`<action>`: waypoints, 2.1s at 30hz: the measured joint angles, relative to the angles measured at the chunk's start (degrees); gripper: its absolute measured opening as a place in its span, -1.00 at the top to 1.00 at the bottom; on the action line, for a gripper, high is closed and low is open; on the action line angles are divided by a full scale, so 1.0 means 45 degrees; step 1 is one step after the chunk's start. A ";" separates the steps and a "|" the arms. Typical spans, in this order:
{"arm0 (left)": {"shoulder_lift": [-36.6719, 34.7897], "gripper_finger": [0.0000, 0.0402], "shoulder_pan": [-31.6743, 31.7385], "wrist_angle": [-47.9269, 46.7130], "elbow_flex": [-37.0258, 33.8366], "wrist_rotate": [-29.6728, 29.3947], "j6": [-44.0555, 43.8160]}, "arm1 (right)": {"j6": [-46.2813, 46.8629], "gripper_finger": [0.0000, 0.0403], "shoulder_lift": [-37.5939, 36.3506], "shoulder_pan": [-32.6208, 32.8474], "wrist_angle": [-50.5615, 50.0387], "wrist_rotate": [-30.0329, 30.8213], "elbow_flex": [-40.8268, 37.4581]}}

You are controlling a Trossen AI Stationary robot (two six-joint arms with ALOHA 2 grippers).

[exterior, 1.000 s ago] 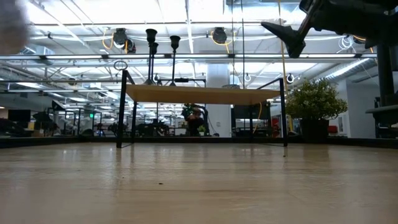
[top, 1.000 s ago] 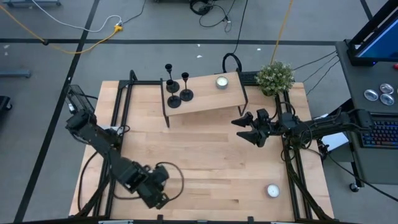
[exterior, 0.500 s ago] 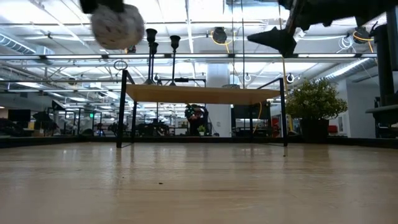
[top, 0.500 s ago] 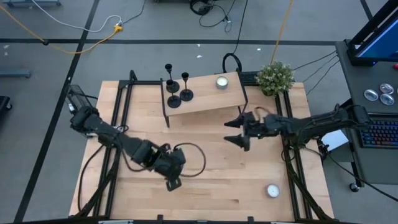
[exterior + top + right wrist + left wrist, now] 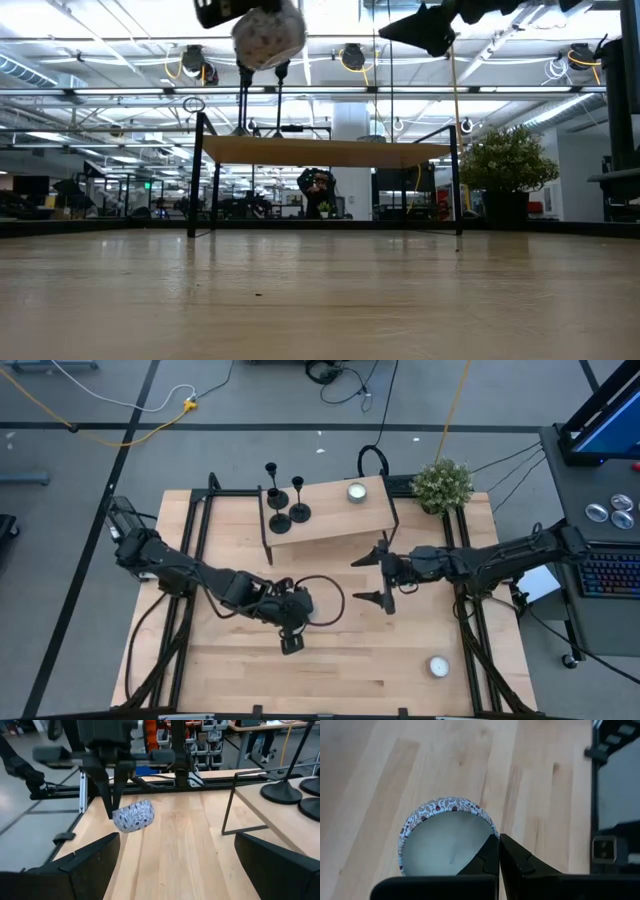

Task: Pick & Place candle stick holders
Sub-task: Put the left red and white scented candle on the shelf

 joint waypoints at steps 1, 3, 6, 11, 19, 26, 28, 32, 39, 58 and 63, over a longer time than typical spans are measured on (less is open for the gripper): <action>0.0000 1.00 0.0049 0.0273 0.0000 -0.0007 0.0026 | -0.0028 -0.91 0.0078 0.0000 0.0006 -0.0006 0.0000; 0.0000 1.00 0.0171 0.0800 0.0000 -0.0007 0.0060 | -0.0261 -0.91 0.0342 0.0000 0.0044 -0.0034 0.0000; 0.0000 1.00 0.0351 0.1536 0.0000 0.0035 0.0380 | -0.0503 -0.91 0.0844 0.0000 0.0480 -0.0394 0.0000; 0.0000 1.00 0.0750 0.2121 0.0023 0.0099 0.0424 | -0.0536 -0.91 0.1729 0.0019 0.0646 -0.1039 0.0390; 0.0000 1.00 0.1185 0.2417 0.0107 0.0540 0.0486 | -0.1643 -0.91 0.3455 0.0034 -0.2771 -0.0911 0.3028; 0.0000 1.00 0.1254 0.2415 0.0112 0.0574 0.0675 | -0.2919 -0.91 0.4885 0.0515 -0.5577 0.0010 0.5641; 0.0000 1.00 0.1287 0.2402 0.0112 0.0584 0.0695 | -0.3053 -0.91 0.5252 0.0608 -0.5656 0.0012 0.6098; 0.0000 1.00 0.1298 0.2451 0.0112 0.0574 0.0717 | -0.3162 -0.91 0.5441 0.0793 -0.5511 0.0049 0.6485; 0.0000 1.00 0.1298 0.3059 0.0112 0.0574 0.0844 | -0.3069 -0.91 0.5436 0.0835 -0.5154 0.0054 0.6499; 0.0393 1.00 0.1306 0.4499 0.0117 0.0574 0.0486 | -0.2766 -0.91 0.5616 0.0729 -0.5817 0.0073 0.6479; 0.0348 1.00 0.1296 0.4720 0.0126 0.0574 0.0474 | -0.2698 -0.91 0.5771 0.0729 -0.5788 0.0102 0.6475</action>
